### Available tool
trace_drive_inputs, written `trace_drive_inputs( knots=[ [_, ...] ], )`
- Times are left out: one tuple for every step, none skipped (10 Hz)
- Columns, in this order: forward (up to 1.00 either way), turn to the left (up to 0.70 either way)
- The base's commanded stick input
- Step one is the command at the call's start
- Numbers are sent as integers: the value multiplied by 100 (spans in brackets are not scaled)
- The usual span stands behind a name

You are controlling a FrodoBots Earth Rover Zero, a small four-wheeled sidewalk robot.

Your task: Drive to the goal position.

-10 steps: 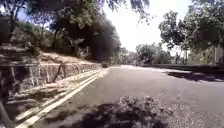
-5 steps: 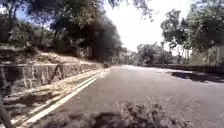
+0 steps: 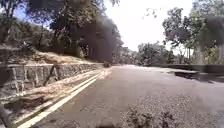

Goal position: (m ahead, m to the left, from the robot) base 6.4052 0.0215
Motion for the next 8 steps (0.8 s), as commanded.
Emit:
trace_drive_inputs(
  knots=[
    [50, 0],
    [50, 0],
    [50, 0],
    [50, 0],
    [50, 0],
    [50, 0],
    [50, 0],
    [50, 0]
  ],
)
